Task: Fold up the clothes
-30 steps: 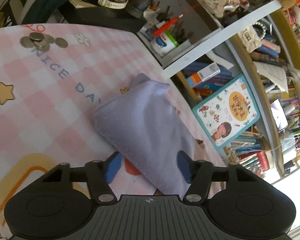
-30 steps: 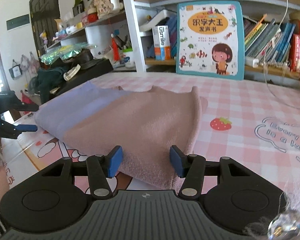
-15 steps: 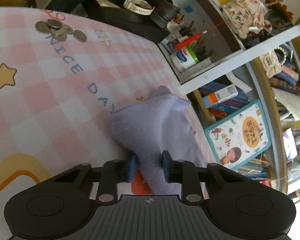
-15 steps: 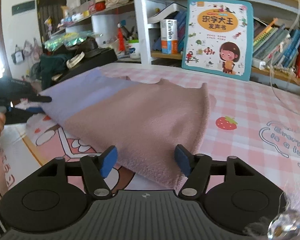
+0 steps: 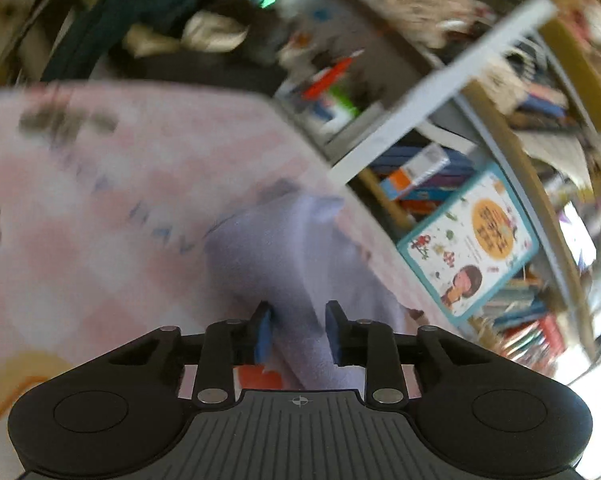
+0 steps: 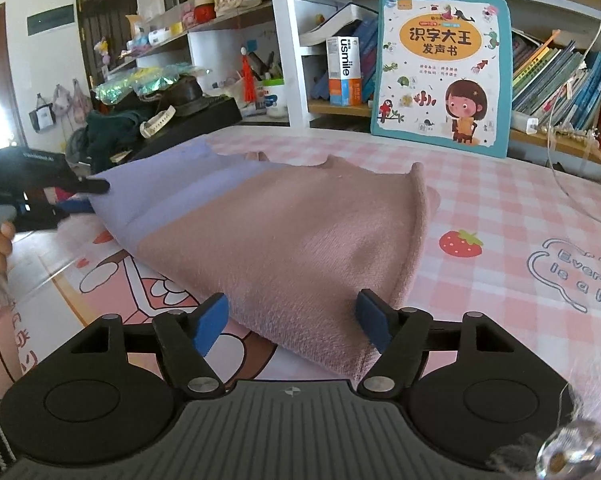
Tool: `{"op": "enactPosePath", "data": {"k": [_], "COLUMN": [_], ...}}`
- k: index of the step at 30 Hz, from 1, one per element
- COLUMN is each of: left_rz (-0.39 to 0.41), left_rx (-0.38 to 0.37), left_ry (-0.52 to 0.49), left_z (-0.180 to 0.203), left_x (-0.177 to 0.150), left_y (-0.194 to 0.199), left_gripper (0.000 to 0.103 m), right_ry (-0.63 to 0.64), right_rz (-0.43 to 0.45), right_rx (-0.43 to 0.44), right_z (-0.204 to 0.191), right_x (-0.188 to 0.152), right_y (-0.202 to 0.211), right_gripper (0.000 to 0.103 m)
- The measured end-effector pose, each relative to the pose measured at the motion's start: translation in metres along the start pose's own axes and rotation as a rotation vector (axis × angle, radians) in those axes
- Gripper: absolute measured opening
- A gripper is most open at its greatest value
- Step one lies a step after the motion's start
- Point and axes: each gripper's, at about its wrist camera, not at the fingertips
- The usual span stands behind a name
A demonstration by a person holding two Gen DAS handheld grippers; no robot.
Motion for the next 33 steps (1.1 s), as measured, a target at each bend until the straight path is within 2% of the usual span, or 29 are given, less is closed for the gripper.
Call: {"op": "enactPosePath", "data": {"k": [3, 6, 12, 14, 25, 28, 29, 30, 31, 33], "left_rz": [-0.017, -0.024, 0.036, 0.045, 0.069, 0.057, 0.057, 0.058, 0.082, 0.157], "left_rx": [-0.030, -0.042, -0.062, -0.050, 0.002, -0.005, -0.006, -0.007, -0.003, 0.027], "left_ry": [0.072, 0.116, 0.231, 0.232, 0.117, 0.090, 0.089, 0.088, 0.047, -0.156], "left_z": [-0.008, -0.012, -0.019, -0.019, -0.008, -0.008, -0.009, -0.009, -0.005, 0.019], "left_x": [0.000, 0.002, 0.004, 0.004, 0.003, 0.003, 0.003, 0.002, 0.000, -0.009], "left_y": [-0.008, -0.014, -0.017, -0.017, -0.023, -0.024, -0.023, -0.022, -0.018, -0.006], "left_gripper": [0.047, 0.049, 0.051, 0.051, 0.048, 0.039, 0.027, 0.020, 0.017, 0.017], "right_ry": [-0.001, 0.000, -0.004, -0.004, -0.006, -0.005, -0.005, -0.005, -0.005, -0.005], "right_rz": [0.000, 0.000, 0.002, 0.002, 0.002, 0.002, 0.002, 0.002, 0.003, 0.003], "right_rx": [0.001, 0.001, 0.004, 0.005, 0.006, 0.005, 0.005, 0.005, 0.005, 0.004], "right_z": [0.000, 0.001, 0.001, 0.001, 0.001, 0.001, 0.001, 0.000, 0.000, 0.000], "right_x": [0.000, 0.000, -0.001, -0.001, -0.002, -0.002, -0.002, -0.002, -0.002, -0.002], "right_y": [0.000, 0.000, 0.000, 0.000, 0.001, 0.000, 0.000, 0.000, 0.000, 0.000], "right_gripper": [0.069, 0.069, 0.069, 0.069, 0.069, 0.069, 0.069, 0.069, 0.069, 0.069]}}
Point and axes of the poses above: each gripper's, at about its wrist camera, not at the fingertips, and y roughly against the way its jaws point, z to its right, x to its top, and after that the axes turned 8 degrees about -z, right-handed
